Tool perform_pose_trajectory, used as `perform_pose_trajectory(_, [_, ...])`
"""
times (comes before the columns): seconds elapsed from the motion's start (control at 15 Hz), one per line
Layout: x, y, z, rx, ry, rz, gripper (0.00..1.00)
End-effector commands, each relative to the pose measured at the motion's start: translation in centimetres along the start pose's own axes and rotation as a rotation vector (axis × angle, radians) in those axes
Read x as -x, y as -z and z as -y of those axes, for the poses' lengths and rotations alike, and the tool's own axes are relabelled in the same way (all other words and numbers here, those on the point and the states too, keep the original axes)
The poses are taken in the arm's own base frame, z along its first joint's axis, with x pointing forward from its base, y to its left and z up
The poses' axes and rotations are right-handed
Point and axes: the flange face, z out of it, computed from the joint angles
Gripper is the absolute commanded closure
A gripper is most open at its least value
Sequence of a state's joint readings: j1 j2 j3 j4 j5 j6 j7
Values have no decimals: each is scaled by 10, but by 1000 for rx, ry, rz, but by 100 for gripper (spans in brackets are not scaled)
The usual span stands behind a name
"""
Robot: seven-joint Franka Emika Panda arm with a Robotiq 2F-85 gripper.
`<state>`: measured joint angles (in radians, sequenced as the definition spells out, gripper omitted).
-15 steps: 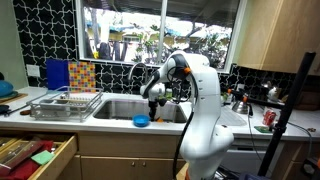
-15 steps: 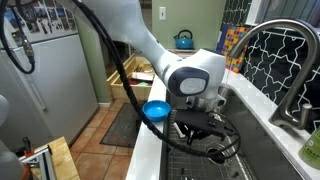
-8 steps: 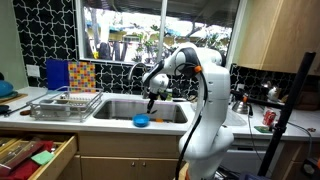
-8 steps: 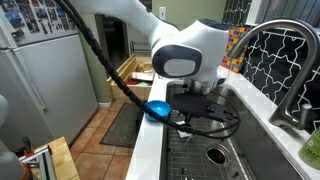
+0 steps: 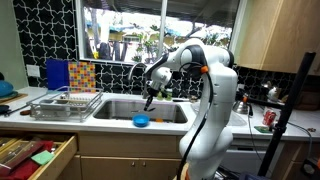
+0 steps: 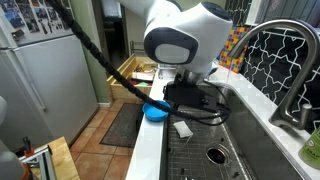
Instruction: Remove the blue bowl from the sink, put it on the edge of the sink, remove the silver spoon from the sink and put it on the blue bowl
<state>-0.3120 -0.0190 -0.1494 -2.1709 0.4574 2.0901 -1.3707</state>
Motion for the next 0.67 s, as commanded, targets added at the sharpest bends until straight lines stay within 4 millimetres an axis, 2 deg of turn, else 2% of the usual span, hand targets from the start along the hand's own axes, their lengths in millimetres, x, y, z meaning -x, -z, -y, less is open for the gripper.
perform_pose_trajectory(0.0, [8, 11, 32, -38, 54, -23, 98])
perform_pose_trajectory(0.4, [8, 7, 73, -129, 87, -18, 98])
perform_pose_trajectory(0.6, [6, -5, 77, -118, 93, -8, 98])
